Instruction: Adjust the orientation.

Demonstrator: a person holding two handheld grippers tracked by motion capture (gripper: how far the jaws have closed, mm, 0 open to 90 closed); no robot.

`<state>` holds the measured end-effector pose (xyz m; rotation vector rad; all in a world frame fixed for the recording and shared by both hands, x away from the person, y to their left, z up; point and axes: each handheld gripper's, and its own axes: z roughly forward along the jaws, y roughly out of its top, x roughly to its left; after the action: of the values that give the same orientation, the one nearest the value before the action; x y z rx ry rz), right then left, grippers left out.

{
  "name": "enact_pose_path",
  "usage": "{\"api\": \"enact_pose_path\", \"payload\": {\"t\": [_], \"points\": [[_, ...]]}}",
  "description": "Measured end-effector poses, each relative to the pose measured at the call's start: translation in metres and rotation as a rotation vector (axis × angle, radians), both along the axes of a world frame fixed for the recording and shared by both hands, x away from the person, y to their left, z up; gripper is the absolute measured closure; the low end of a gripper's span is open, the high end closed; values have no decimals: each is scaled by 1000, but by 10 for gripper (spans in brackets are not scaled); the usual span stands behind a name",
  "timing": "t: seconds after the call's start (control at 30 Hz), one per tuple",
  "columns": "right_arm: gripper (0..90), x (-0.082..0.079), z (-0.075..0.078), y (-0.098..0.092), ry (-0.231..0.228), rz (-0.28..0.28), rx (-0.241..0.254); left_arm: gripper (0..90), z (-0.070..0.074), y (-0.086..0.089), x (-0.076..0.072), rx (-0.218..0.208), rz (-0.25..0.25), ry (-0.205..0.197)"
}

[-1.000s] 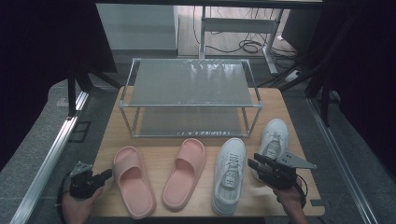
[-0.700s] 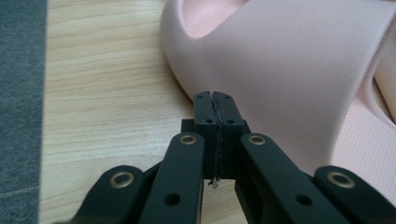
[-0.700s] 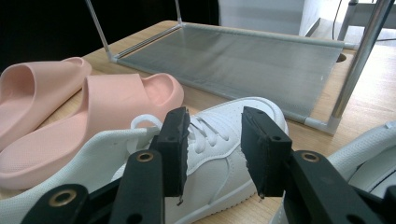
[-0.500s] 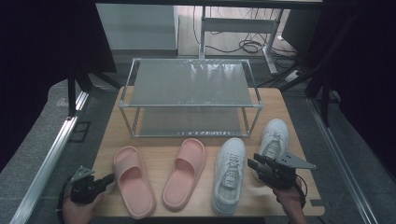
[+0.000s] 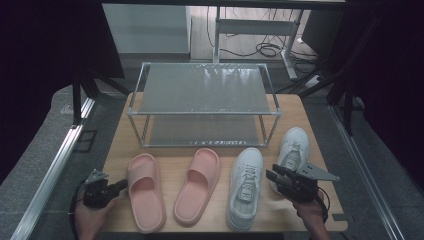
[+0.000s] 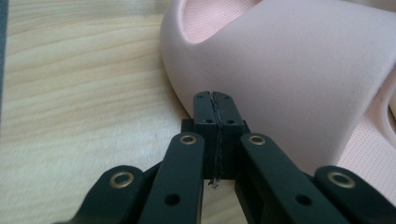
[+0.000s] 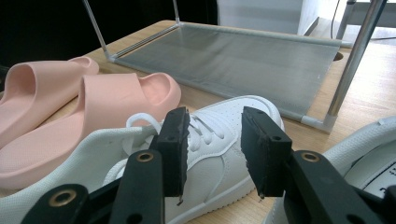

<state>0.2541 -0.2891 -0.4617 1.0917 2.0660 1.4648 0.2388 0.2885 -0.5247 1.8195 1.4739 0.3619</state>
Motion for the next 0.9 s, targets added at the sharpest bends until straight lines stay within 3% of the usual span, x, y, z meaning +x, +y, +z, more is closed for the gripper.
{"api": "enact_pose_path", "payload": {"t": [0.33, 0.6, 0.77, 0.9], "points": [[609, 0, 0, 0, 4, -1, 2, 900, 0, -11, 22, -3, -28, 9], [609, 1, -2, 0, 7, -1, -2, 900, 3, -18, 37, 18, -52, 14], [609, 1, -2, 0, 10, -3, -2, 896, 3, -19, 39, 16, -57, 7], [609, 1, -2, -1, 7, -5, 0, 894, 8, -15, 31, 3, -51, -19]]}}
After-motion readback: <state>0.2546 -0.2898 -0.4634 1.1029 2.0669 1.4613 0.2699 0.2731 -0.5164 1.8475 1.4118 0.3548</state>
